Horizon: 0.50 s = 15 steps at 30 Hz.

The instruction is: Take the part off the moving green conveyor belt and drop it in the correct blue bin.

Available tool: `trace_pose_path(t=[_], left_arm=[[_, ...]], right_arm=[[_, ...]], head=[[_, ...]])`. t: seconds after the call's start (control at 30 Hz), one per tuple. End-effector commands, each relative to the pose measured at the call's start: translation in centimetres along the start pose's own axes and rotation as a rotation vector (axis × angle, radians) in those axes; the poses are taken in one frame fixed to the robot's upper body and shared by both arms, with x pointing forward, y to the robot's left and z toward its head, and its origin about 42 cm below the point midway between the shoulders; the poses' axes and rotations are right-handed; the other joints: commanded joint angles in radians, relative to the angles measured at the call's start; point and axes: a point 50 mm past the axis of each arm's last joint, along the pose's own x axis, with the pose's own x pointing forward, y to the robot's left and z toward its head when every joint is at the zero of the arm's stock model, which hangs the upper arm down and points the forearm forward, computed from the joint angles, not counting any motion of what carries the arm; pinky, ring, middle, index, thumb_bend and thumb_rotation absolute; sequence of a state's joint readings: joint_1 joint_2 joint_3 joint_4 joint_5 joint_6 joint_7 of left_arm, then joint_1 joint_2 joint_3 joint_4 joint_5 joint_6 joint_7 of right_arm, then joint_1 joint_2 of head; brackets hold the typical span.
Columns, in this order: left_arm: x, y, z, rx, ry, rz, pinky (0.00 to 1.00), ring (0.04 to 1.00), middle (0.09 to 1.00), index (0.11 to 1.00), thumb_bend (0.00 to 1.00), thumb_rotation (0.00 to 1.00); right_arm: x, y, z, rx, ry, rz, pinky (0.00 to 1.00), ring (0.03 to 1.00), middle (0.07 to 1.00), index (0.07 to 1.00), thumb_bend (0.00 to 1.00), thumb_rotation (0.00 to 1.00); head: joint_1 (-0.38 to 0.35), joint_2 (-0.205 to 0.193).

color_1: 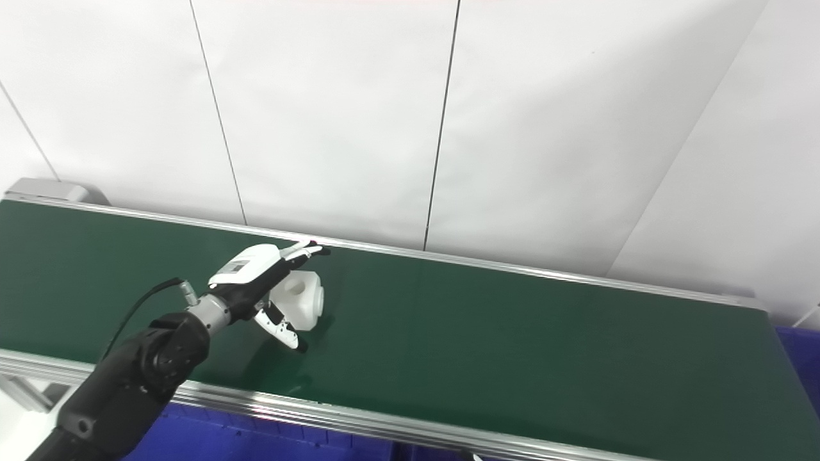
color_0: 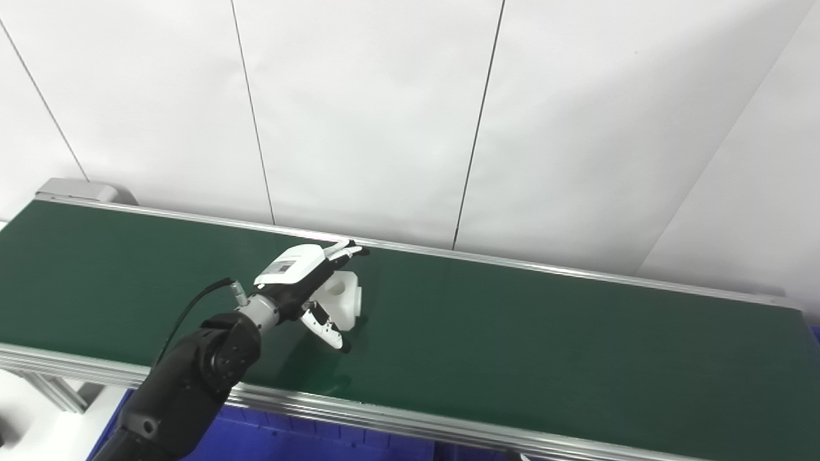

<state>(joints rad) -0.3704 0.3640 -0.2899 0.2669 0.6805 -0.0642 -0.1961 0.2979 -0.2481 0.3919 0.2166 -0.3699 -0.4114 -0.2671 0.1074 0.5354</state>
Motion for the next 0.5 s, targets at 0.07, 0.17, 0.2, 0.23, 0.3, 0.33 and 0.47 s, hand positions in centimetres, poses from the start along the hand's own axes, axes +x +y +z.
trace_pose_path(t=[0.07, 0.17, 0.2, 0.23, 0.3, 0.33, 0.47], left_arm=[[2.1, 1.9, 0.7, 0.084, 0.002, 0.055, 0.97, 0.973, 0.997, 0.913, 0.81, 0.09], [2.9, 1.2, 0.5, 0.106, 0.014, 0.046, 0.94, 0.953, 0.980, 0.891, 0.79, 0.04], [3.2, 0.9, 0.4, 0.093, 0.014, 0.048, 0.84, 0.912, 0.958, 0.873, 0.78, 0.02], [3.4, 0.7, 0.3, 0.084, 0.013, 0.050, 0.76, 0.875, 0.938, 0.854, 0.77, 0.01], [3.7, 0.1, 0.3, 0.046, 0.001, 0.072, 0.66, 0.810, 0.897, 0.817, 0.74, 0.00], [3.8, -0.2, 0.3, 0.023, -0.014, 0.091, 0.60, 0.757, 0.855, 0.785, 0.72, 0.00], [4.2, -1.1, 0.3, -0.060, -0.041, 0.125, 0.51, 0.593, 0.585, 0.679, 0.58, 0.00]], right_arm=[[0.2, -0.3, 1.0, 0.018, -0.081, -0.023, 0.67, 0.769, 0.829, 0.887, 0.81, 0.42], [0.2, -0.3, 1.0, 0.014, -0.083, -0.021, 0.67, 0.767, 0.830, 0.888, 0.81, 0.43], [0.2, -0.3, 1.1, 0.015, -0.085, -0.022, 0.67, 0.768, 0.830, 0.887, 0.81, 0.43], [0.2, -0.2, 1.1, 0.015, -0.086, -0.023, 0.67, 0.768, 0.828, 0.886, 0.81, 0.42], [0.2, -0.2, 1.1, 0.017, -0.087, -0.028, 0.67, 0.767, 0.827, 0.883, 0.81, 0.42], [0.2, -0.2, 1.1, 0.016, -0.086, -0.028, 0.67, 0.767, 0.827, 0.883, 0.81, 0.42], [0.1, -0.3, 1.2, 0.014, -0.088, -0.023, 0.68, 0.776, 0.829, 0.885, 0.80, 0.42]], head=[[-0.001, 0.002], [-0.004, 0.004], [-0.005, 0.006], [-0.005, 0.006], [-0.008, 0.008], [-0.008, 0.009], [-0.009, 0.011]])
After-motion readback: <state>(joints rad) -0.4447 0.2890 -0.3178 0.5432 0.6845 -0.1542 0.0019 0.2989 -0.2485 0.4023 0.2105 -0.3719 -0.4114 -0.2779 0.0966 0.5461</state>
